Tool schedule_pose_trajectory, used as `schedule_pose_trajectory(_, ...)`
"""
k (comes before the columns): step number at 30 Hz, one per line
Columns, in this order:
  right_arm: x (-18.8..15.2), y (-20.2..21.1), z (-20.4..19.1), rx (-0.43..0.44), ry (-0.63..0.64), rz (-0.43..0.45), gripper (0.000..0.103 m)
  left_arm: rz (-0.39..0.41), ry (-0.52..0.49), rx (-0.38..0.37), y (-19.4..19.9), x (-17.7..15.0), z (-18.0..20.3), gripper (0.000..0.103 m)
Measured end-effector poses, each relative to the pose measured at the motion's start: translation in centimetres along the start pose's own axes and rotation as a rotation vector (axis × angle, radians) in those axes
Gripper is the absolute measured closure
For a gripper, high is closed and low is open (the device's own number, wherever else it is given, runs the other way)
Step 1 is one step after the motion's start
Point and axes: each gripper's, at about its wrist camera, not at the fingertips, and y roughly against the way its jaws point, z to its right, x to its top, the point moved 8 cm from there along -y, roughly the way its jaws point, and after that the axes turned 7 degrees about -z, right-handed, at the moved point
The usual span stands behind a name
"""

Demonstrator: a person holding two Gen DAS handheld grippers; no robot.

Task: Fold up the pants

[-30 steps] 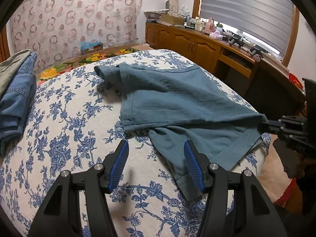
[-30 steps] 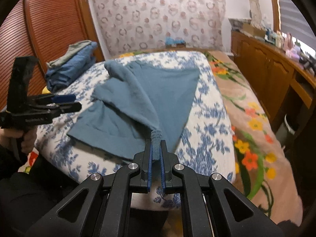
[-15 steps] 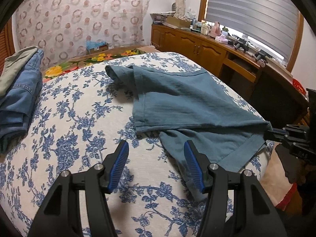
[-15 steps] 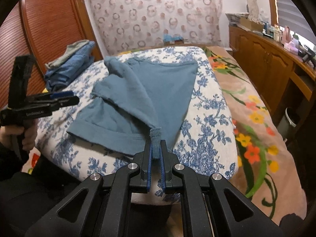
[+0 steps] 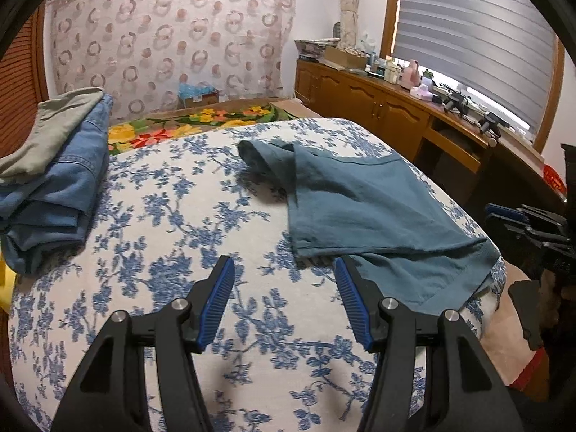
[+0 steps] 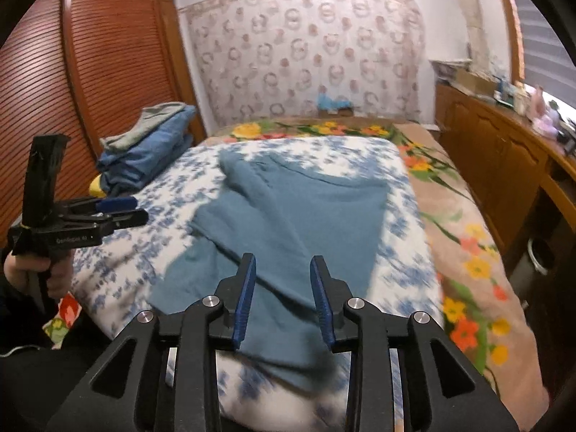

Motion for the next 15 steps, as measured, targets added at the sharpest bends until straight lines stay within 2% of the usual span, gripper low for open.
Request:
schedule_pose_trajectory(5,2.2,-3.7,-2.8,0.029,0.06,-0.009,0.065,0.012,0.019,0.024,0.6,-0.1,-1.5,0.045)
schedule_pose_trajectory(15,4.5,-10.0,-7.5,0.095,0.138,-0.089,0.065,0.021,0.064,0.049,1.1,-0.9,-4.1,0.045)
